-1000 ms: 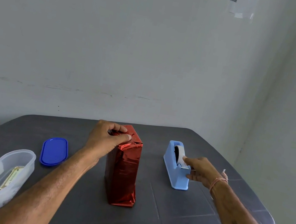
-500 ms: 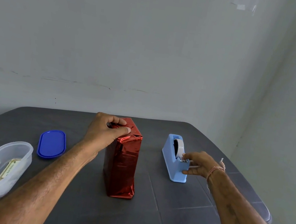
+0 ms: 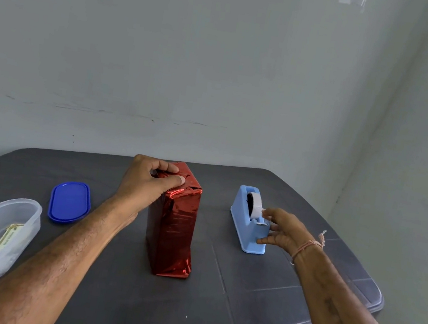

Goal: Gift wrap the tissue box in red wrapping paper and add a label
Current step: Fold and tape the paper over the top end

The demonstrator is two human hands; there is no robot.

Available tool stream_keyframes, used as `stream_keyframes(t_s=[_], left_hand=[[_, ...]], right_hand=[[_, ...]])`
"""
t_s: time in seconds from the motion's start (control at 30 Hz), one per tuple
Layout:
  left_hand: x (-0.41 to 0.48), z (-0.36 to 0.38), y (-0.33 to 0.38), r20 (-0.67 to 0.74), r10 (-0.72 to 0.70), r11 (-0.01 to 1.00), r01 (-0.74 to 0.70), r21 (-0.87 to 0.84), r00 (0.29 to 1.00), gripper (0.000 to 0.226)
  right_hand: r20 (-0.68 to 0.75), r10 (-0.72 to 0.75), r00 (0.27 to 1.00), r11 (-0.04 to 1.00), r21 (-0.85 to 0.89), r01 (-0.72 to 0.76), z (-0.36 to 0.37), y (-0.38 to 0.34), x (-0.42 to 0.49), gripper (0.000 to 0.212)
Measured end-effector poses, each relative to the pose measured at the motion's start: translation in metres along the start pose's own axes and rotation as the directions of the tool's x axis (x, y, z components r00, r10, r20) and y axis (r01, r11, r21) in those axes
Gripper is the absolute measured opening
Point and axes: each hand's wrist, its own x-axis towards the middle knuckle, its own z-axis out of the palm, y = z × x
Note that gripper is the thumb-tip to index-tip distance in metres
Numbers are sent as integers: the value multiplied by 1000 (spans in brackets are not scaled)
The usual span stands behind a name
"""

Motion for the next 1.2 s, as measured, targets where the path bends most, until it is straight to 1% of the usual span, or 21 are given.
stream_keyframes(t_s=[0.07,0.13,0.27,0.4,0.57,0.67,0.77,0.87,1.0,1.1,1.13,1.2], left_hand=[[0,0,0,-2,5,1000,-5,-2,1000,19],[0,0,-1,1,4,1000,-4,-10,1000,19],[2,0,-1,8,0,1000,0,-8,1000,18],[1,0,0,15,1,1000,0,-23,1000,18],[0,0,2,22,1,1000,0,-27,1000,17],[0,1,2,24,3,1000,-2,-23,1000,18],[2,1,1,15,-2,1000,2,-20,1000,19],[2,1,0,7,-9,1000,9,-15,1000,19],[2,1,0,7,-7,1000,7,-5,1000,19],[2,1,0,4,-9,1000,9,3,1000,19],[2,2,0,8,-9,1000,9,8,1000,20],[3,1,-2,14,-7,1000,7,5,1000,21]], right_hand=[[-20,-28,999,999,29,29,1,5,-4,8],[-36,-57,998,996,60,59,1,11,-4,11],[-48,-80,996,986,144,86,0,22,-2,37],[-87,-92,992,970,216,109,0,37,-1,42],[-159,-66,985,950,291,111,4,57,-4,40],[-172,-65,983,934,337,121,7,65,-10,26],[-183,-99,978,909,383,164,11,71,-14,18],[-186,-147,972,892,400,211,14,76,-17,16],[-198,-179,964,879,408,247,16,84,-11,18],[-209,-167,963,884,401,241,16,88,-3,23],[-227,-157,961,889,392,238,17,89,-1,22],[-293,-155,944,914,320,249,21,92,2,13]])
